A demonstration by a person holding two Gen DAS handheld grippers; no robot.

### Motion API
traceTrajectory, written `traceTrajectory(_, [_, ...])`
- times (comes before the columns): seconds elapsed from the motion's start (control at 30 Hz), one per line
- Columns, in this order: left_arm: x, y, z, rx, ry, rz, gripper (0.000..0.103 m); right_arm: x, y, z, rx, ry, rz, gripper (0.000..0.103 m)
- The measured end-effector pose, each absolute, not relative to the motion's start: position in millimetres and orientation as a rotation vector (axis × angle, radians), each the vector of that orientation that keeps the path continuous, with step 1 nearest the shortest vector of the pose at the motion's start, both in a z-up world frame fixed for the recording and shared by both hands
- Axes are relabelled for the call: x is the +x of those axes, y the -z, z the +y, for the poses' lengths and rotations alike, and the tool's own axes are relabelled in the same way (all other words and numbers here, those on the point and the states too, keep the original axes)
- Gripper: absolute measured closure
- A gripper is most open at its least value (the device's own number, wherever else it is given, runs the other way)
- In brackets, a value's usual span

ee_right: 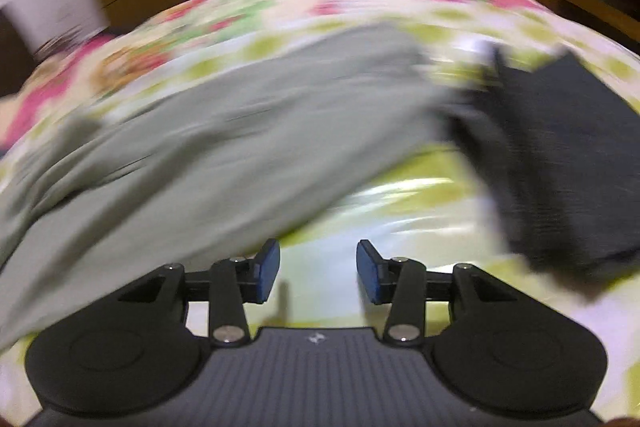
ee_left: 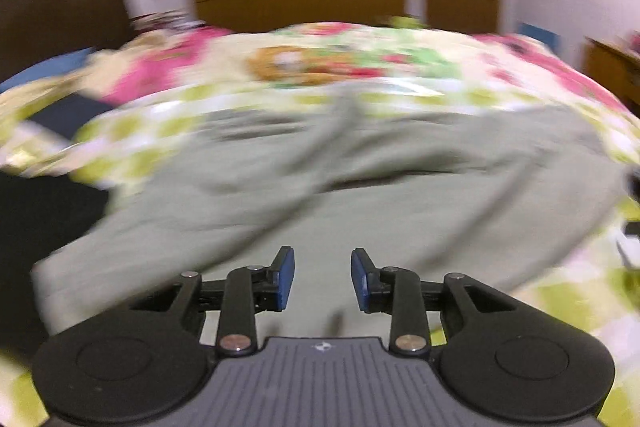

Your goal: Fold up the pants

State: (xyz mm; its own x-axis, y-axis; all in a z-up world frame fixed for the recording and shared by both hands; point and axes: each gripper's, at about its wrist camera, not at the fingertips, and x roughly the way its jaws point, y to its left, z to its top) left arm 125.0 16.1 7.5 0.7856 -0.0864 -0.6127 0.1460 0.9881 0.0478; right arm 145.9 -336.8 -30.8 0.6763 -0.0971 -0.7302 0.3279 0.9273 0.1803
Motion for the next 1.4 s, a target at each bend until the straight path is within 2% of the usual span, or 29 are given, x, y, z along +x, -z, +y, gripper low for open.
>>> traceTrajectory(0.07, [135,-4,-24,0.112,0.207,0.663,0.058,149,37,-357,0.299,0.303,0.788,0.06])
traceTrajectory(0.1, [139,-3,-40,0.115,0.241,0.667,0.057,152,40,-366,0.301,0.312,0.786,0.068])
traceTrajectory(0.23, [147,1,-97,0.15,0.345,0.683,0.057,163,46,-383,0.286,0.339,0.779,0.087])
traceTrajectory(0.3, [147,2,-113,0.164,0.375,0.687,0.056,161,49,-393,0.32,0.354,0.768,0.102])
traceTrajectory(0.63, [153,19,-145,0.17,0.456,0.727,0.054,167,54,-453,0.479,0.457,0.756,0.103])
traceTrajectory(0.73, [156,25,-150,0.17,0.462,0.738,0.054,175,48,-449,0.544,0.374,0.738,0.07])
traceTrajectory(0.77, [158,27,-151,0.171,0.462,0.741,0.053,178,49,-448,0.582,0.351,0.727,0.051])
traceTrajectory(0.8, [158,27,-152,0.173,0.462,0.743,0.053,183,49,-447,0.605,0.342,0.713,0.041])
traceTrajectory(0.93, [160,30,-152,0.177,0.456,0.749,0.053,208,53,-444,0.67,0.316,0.678,0.039])
traceTrajectory(0.97, [160,29,-151,0.177,0.453,0.75,0.053,214,56,-443,0.681,0.324,0.685,0.043])
traceTrajectory(1.03, [160,28,-150,0.177,0.449,0.75,0.053,220,58,-444,0.676,0.368,0.705,0.069])
traceTrajectory(1.07, [159,28,-149,0.175,0.447,0.748,0.052,218,59,-448,0.699,0.372,0.708,0.093])
traceTrajectory(1.1, [159,27,-148,0.173,0.446,0.745,0.052,211,58,-455,0.755,0.345,0.704,0.1])
traceTrajectory(1.3, [157,20,-140,0.167,0.447,0.721,0.052,148,24,-466,0.752,0.322,0.65,0.1])
traceTrajectory(1.4, [154,19,-135,0.154,0.446,0.717,0.048,121,16,-473,0.721,0.357,0.671,0.1])
